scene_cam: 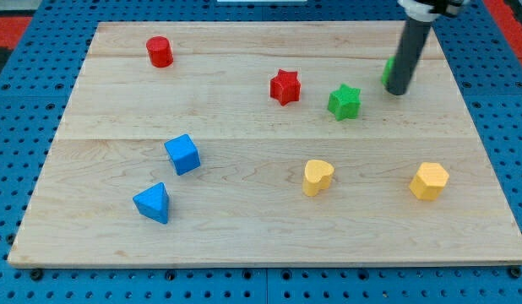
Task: Move the yellow hexagon to the bottom center
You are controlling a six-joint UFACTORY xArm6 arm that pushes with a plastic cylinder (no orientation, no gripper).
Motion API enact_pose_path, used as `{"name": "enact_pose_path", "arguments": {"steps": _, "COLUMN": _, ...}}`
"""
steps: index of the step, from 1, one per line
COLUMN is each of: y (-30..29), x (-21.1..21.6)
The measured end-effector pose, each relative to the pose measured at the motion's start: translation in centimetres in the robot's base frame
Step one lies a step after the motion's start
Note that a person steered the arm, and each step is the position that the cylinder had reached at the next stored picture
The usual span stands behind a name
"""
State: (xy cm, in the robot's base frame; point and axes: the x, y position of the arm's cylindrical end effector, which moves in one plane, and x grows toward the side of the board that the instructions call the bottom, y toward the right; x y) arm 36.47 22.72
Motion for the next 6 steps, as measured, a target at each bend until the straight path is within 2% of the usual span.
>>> {"name": "enact_pose_path", "arguments": {"steps": 1, "y": 1.4, "x": 7.8}}
{"name": "enact_pose_path", "arguments": {"steps": 3, "y": -3.4, "x": 15.8}}
{"name": "enact_pose_path", "arguments": {"steps": 4, "y": -9.0, "x": 17.8}}
{"name": "enact_pose_path", "arguments": {"steps": 6, "y": -0.9, "x": 18.5}}
